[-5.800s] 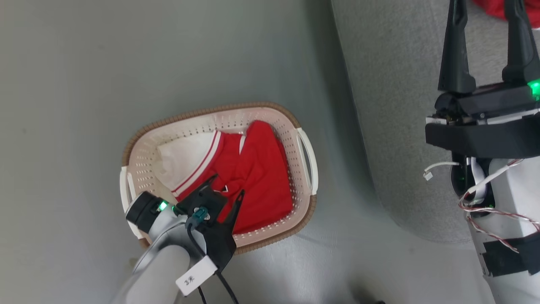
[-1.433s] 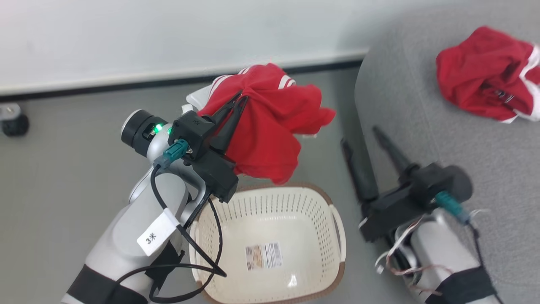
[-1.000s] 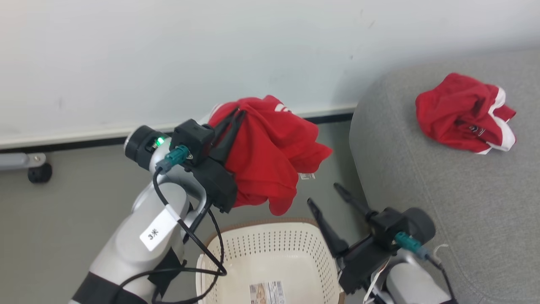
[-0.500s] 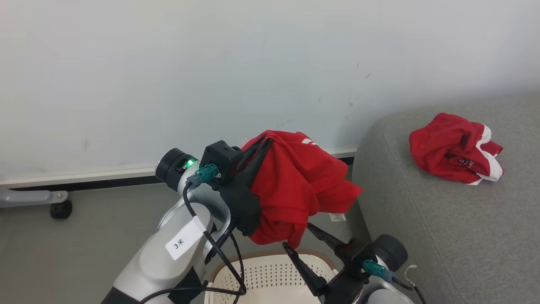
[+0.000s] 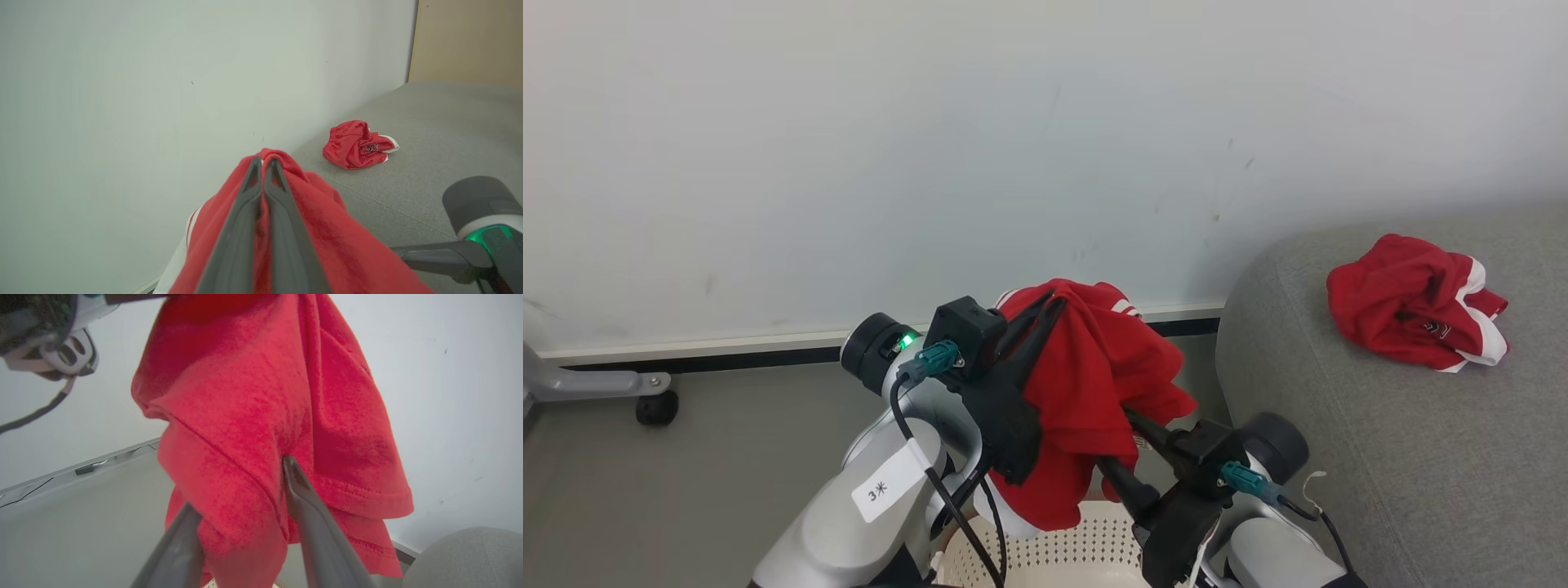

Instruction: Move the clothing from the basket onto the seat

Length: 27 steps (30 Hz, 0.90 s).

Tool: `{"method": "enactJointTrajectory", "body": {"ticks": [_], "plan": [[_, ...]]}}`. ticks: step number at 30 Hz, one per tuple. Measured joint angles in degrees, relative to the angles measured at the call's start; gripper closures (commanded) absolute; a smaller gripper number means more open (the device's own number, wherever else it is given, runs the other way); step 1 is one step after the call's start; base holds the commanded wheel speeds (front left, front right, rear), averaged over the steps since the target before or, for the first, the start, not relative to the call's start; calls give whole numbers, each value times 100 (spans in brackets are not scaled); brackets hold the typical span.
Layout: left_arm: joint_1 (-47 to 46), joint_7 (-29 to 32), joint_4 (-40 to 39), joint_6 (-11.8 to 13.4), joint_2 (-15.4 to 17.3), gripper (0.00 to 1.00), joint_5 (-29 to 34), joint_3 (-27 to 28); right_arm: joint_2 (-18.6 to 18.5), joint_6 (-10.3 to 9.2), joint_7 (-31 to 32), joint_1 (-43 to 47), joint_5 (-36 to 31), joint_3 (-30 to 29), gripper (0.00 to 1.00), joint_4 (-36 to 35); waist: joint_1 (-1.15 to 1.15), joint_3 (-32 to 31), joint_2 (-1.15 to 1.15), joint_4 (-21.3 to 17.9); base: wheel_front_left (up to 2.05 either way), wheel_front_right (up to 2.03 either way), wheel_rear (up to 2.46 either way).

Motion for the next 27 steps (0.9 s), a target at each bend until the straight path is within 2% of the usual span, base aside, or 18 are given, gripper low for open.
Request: {"method": "enactJointTrajectory", "body": {"ticks": [6, 7, 8, 10, 11, 12, 13, 16, 27], "plan": [[199, 48, -164, 57, 26, 100, -60, 56, 4, 0, 0, -154, 207, 33, 100, -71, 0, 17, 0, -82, 0, 0, 0], [232, 47, -190, 73, 53, 95, -81, 82, 5, 0, 0, -194, 208, 5, 100, -55, 0, 22, 0, -106, 0, 0, 0], [275, 47, -219, 93, 74, 73, -97, 119, 5, 0, 0, -241, 209, -36, 100, -40, 0, 26, 0, -132, 0, 0, 0], [368, 47, -258, 108, 120, 58, -122, 159, 4, 0, 0, -342, 211, -169, 100, -12, 0, 36, 0, -193, 0, 0, 0], [419, 47, -282, 118, 152, 38, -143, 177, 1, -1, 0, -394, 214, -226, 100, -9, 0, 42, 0, -227, 0, 0, 0], [469, 46, -305, 125, 177, 11, -177, 198, 1, -1, 0, -441, 235, -283, 100, -9, 0, 47, 0, -264, 0, 0, 0], [516, 46, -326, 125, 193, 0, -237, 216, 2, -2, 0, -487, 258, -336, 100, -11, 0, 52, 0, -303, 0, 0, 0], [634, 20, -412, 125, 242, 0, -298, 248, -68, -29, 0, -577, 259, -486, 100, -25, 0, 70, 0, -431, 0, 0, 0], [996, -170, -760, 151, 337, 0, -390, 363, -698, -221, 0, -721, 258, -934, 100, -332, 0, 135, 0, -1042, 0, 0, 0]]}}
